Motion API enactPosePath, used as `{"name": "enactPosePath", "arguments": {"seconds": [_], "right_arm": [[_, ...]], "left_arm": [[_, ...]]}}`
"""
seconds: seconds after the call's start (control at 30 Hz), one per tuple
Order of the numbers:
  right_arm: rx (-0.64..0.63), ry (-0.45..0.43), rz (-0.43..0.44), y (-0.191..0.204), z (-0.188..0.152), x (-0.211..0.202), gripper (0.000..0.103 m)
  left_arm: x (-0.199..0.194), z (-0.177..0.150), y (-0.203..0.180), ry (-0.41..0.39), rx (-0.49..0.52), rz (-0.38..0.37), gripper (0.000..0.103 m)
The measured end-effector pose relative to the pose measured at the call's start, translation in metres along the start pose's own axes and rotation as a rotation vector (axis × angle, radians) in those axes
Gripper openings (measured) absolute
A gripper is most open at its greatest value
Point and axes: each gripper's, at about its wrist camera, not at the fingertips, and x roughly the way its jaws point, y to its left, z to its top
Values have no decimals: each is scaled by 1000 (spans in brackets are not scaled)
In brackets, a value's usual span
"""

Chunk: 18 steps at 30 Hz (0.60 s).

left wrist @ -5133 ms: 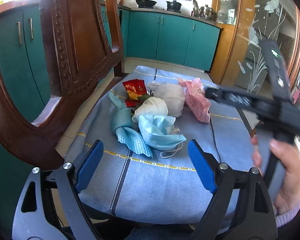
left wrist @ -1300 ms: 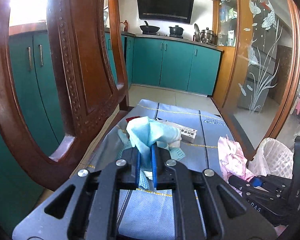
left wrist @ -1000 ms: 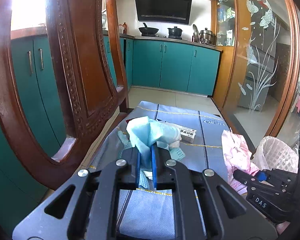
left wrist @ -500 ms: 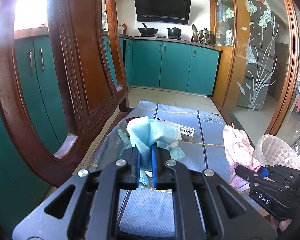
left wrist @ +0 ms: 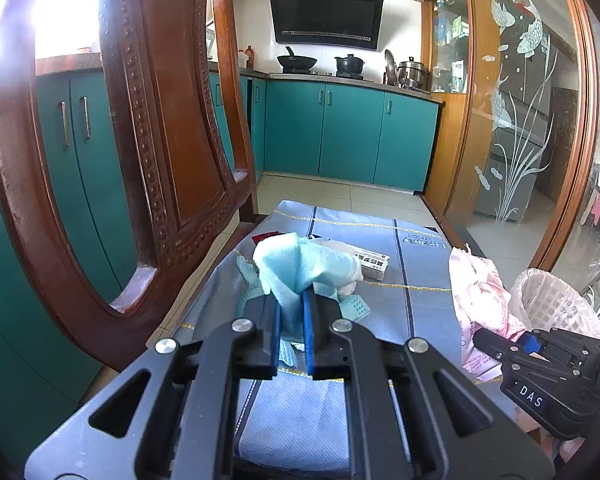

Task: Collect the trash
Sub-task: 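Hold the pink bag in the right tool and the mask in the left tool above the table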

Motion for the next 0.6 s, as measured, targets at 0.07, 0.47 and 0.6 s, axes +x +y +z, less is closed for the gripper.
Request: {"name": "enactPosePath", "arguments": {"seconds": [0.07,0.47,0.6], "right_arm": [[5,-12,-5,0,1,-3,26],[3,-96,-21,-1,13,-33,26],[-7,-107,-24,1,14,-36,26]], "left_arm": [[-4,0,2,-7,-6,-3,10],[-20,7,3,-49,-14,-18,10],[-21,7,1,-48,-12,-13,10]]}}
